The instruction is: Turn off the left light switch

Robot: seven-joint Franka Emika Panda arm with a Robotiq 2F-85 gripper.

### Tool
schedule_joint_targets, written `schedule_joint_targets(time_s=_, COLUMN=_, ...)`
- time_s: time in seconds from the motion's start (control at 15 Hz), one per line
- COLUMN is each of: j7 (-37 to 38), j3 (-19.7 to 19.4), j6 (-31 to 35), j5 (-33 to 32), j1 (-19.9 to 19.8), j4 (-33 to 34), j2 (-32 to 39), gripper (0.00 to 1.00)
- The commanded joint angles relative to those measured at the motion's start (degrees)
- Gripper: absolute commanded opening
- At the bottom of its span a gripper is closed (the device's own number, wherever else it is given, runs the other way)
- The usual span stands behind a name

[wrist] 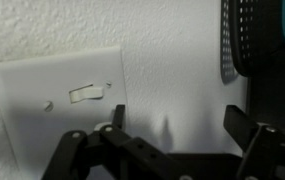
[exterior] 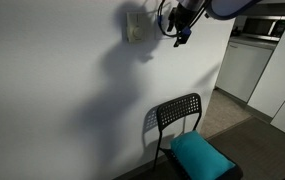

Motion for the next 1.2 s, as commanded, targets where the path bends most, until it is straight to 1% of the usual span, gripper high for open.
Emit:
schedule_joint_targets(time_s=0.0, j7=-0.7, j3=-0.2, j6=-3.8, j5=-0.2, j1=0.1, j4=-3.2, j2=-3.6, gripper=1.0)
schedule_joint_targets(time_s=0.33, j7=0.6, j3=-0.1, j6=-6.1, j5=-0.2, j1=0.2, j4=-3.1, j2=-4.6, gripper=1.0)
schedule_joint_targets(time_s=0.67, j7=2.4, j3=-0.2, j6=-6.2, j5=-0.7, j1=0.4, j4=-3.0, j2=-4.7, gripper=1.0)
schedule_joint_targets(time_s=1.13, j7=2.6, j3=0.0, j6=-6.1, j5=-0.3, j1=0.4, j4=-3.0, j2=-4.6, gripper=1.0)
